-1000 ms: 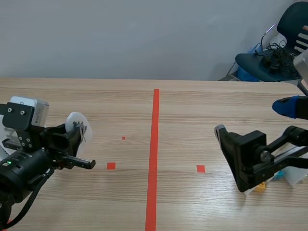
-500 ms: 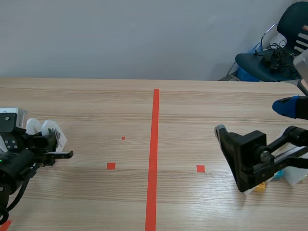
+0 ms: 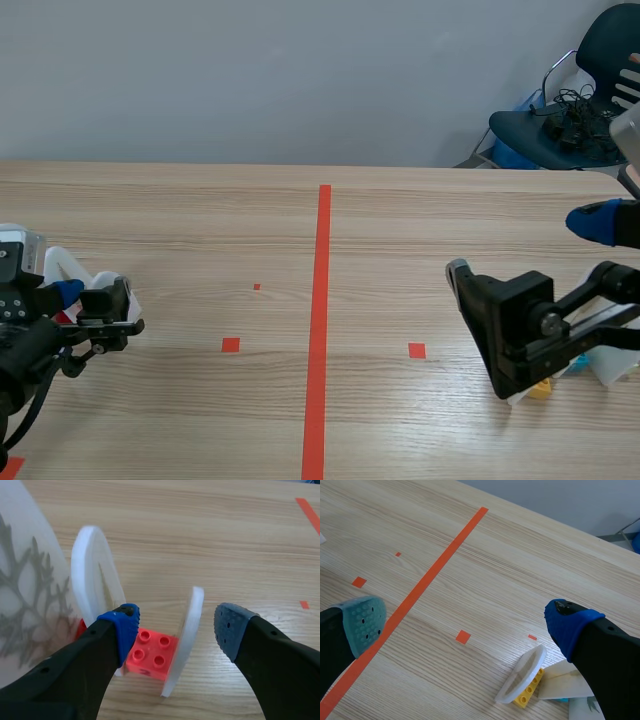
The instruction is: Do the leaf sorting experiment
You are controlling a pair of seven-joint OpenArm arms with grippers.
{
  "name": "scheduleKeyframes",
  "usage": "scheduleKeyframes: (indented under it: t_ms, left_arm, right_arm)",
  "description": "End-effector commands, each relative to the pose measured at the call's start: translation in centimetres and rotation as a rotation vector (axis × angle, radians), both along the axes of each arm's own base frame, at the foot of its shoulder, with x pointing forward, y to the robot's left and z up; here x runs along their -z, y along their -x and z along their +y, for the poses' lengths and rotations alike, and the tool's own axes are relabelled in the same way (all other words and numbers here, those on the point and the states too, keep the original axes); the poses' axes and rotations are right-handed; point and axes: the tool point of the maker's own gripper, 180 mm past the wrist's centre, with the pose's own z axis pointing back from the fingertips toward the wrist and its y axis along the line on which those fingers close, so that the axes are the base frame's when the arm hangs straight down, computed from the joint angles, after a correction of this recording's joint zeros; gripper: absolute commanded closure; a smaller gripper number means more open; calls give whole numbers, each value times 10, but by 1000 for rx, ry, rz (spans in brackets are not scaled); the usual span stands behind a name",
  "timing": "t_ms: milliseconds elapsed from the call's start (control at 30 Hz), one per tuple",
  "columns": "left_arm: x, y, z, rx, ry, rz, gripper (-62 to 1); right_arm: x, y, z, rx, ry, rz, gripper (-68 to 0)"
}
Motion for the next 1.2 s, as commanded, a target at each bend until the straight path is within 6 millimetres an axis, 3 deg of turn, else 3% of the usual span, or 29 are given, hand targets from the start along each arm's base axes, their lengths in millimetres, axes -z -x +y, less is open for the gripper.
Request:
scheduleKeyframes:
  t_ms: [0, 100, 233, 367, 433, 533, 767, 1167]
  left_arm:
    - [-27, -7, -4, 24, 8, -78, -354]
    - [-56, -4, -10, 56, 62, -135, -354]
    - [-103, 11, -28, 152, 36, -214, -412]
    - [-155, 36, -59, 301, 53, -296, -545]
    - [-170, 50, -79, 393, 47, -310, -622]
    - [-170, 68, -100, 510, 28, -251, -623]
    - [-135, 88, -101, 542, -3, -77, -623]
    - [-131, 90, -100, 543, -8, -52, -623]
  right_arm:
    - [-11, -3, 2, -4, -11, -37, -679]
    - [-11, -3, 2, -4, -10, -36, -679]
    - [-10, -3, 2, -4, -9, -34, -679]
    - [-11, -3, 2, -4, -10, -34, -679]
    - [-11, -3, 2, -4, -10, -34, -679]
    - [-11, -3, 2, -4, -10, -34, -679]
    - [-15, -3, 4, -9, -16, -44, -679]
    - [-17, -3, 5, -11, -16, -50, -679]
